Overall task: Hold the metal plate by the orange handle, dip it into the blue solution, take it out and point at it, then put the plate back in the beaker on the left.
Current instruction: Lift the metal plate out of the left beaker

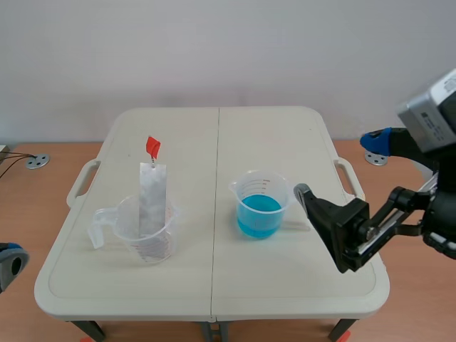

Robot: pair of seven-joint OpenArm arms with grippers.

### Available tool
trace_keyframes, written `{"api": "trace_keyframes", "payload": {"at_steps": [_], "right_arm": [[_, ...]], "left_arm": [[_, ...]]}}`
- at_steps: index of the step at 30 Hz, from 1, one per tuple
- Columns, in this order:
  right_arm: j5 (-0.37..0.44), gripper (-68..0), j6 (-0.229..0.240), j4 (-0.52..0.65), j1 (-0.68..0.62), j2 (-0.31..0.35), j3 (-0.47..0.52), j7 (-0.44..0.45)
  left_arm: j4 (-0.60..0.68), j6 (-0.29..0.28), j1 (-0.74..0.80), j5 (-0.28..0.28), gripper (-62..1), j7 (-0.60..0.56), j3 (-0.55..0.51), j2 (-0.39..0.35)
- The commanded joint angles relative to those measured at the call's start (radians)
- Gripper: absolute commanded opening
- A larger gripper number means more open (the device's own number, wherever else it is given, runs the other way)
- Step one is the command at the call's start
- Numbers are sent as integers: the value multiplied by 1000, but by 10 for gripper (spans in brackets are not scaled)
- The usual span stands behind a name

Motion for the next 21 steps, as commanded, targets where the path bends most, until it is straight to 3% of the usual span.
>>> {"api": "trace_keyframes", "payload": {"at_steps": [1,9,13,21], "right_arm": [[5,-12,-10,8,29,2,-13,6],[5,-12,-21,-40,143,2,-126,-2],[5,-12,-32,-85,205,1,-182,-2],[5,-12,-35,-210,352,-47,-290,-5]], "left_arm": [[10,-2,15,-2,-559,-20,-13,16],[9,-2,54,130,-559,-51,-56,123],[-6,-2,53,170,-559,-76,-55,152],[-19,-2,53,174,-559,-90,-55,152]]}}
